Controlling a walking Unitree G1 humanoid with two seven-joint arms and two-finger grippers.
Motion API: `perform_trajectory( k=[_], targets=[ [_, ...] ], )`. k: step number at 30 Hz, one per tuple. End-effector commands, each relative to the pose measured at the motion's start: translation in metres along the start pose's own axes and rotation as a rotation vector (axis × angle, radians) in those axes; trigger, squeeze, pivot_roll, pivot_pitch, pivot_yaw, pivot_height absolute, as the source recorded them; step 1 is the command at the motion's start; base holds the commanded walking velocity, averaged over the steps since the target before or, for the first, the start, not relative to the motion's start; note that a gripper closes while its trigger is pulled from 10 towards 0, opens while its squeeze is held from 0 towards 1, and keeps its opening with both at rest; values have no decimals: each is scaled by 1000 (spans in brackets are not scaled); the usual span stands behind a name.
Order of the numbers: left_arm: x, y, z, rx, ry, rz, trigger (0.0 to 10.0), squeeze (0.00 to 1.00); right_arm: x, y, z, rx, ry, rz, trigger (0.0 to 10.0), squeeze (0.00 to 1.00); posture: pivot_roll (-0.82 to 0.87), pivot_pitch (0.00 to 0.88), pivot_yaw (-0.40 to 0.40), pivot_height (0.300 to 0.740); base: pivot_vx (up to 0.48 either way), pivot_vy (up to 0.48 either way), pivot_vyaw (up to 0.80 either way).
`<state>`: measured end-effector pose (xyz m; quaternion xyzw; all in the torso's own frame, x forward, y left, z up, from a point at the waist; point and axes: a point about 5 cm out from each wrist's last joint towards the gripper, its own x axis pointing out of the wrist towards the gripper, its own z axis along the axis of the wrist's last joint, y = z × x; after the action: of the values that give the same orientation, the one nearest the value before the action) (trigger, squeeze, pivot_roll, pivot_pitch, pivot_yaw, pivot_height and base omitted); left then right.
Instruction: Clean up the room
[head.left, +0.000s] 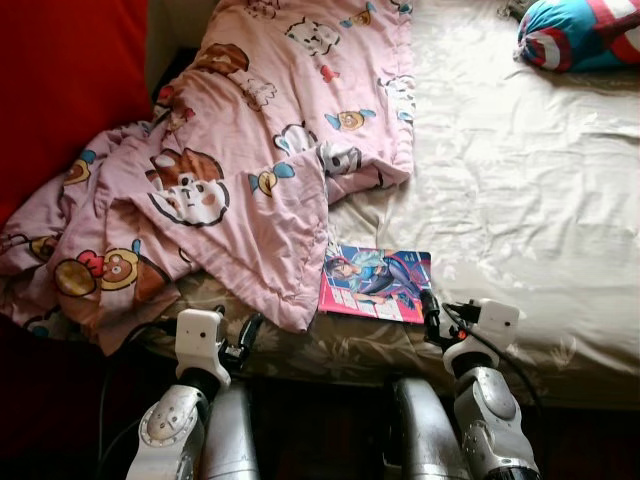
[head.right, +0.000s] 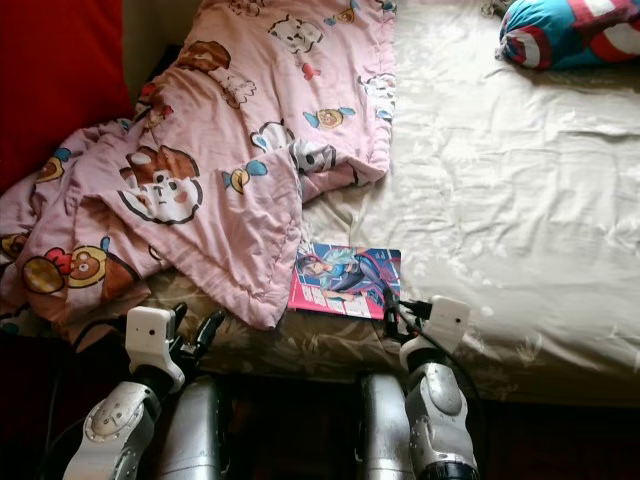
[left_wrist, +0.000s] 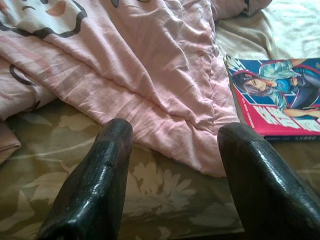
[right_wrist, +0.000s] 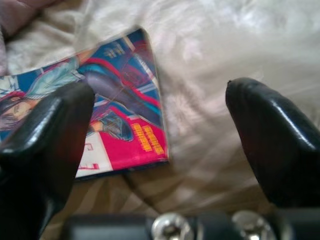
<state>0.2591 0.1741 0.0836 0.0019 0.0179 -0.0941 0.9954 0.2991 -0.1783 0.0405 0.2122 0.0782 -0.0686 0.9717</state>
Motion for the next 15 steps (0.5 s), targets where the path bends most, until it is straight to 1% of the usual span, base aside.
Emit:
perform_trajectory(
  k=[1,2,3,6,10,12,15],
  targets=[
    [-6,4,-1,12,23,4,10000,0,2,-7,-7,191,41,-42,10000,0,120,324,24,566,0,0,0],
    [-7,5,-1,16,24,5,10000,0,5,-6,-6,232,45,-29,10000,0,124,329,26,566,0,0,0],
    [-9,5,0,18,24,6,10000,0,8,-5,-5,249,43,-17,10000,0,130,336,29,566,0,0,0],
    [-13,6,2,34,31,4,10000,0,14,-1,-1,248,44,42,10000,0,142,351,36,566,0,0,0],
    [-19,8,2,46,44,12,10000,0,19,-1,3,332,23,41,10000,0,160,373,46,566,0,0,0],
    [-24,9,2,49,50,20,10000,0,23,4,10,392,-8,88,10000,0,168,385,50,566,0,0,0],
    [-27,10,3,55,56,24,10000,0,24,2,11,394,-9,94,10000,0,179,393,51,566,0,0,0]
  ],
)
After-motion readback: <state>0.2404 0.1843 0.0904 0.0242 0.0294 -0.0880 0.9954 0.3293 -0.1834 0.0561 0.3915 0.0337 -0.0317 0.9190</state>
